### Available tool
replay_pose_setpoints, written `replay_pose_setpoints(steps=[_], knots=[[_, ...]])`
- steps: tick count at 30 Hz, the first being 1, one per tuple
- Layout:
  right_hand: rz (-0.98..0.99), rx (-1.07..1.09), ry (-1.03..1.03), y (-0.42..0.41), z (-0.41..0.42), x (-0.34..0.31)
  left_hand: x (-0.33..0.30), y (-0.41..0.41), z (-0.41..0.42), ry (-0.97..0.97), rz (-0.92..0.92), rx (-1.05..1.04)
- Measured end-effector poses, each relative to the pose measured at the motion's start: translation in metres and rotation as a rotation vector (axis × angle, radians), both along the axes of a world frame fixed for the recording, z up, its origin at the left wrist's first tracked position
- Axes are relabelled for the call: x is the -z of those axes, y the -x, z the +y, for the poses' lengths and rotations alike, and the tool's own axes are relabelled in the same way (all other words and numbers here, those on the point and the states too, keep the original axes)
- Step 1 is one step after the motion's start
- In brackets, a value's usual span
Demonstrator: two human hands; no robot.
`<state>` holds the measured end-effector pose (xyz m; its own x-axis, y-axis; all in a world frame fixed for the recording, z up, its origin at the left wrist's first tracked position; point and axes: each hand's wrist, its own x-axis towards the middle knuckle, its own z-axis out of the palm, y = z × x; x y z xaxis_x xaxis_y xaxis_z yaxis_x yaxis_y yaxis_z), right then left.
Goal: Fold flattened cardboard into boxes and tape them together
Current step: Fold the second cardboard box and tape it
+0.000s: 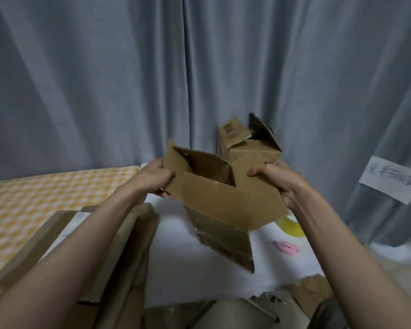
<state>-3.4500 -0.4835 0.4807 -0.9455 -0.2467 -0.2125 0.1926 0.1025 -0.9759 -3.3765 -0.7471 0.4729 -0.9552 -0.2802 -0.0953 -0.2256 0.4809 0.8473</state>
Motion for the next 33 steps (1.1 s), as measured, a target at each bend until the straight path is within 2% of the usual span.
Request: replay_pose_setpoints(steps=[3,7,14,23,33], knots=[[-0.008,0.012,-0.106,0.003,0.016,0.013,0.01,0.006,0.016,-0.074,0.021,0.007],[0.136,0.066,-0.257,0.015,0.028,0.019,0.006,0.012,0.022,-0.087,0.007,0.042],[0.121,0.172,-0.229,0.03,0.028,0.032,-0.011,0.011,0.013,0.042,-0.061,0.154],[-0.024,0.197,-0.051,0.034,0.018,0.058,-0.001,0.006,-0.005,0.013,-0.032,0.107],[0.05,0.2,-0.097,0.063,0.008,0.061,0.033,0.015,-0.02,-0.358,0.017,-0.023]])
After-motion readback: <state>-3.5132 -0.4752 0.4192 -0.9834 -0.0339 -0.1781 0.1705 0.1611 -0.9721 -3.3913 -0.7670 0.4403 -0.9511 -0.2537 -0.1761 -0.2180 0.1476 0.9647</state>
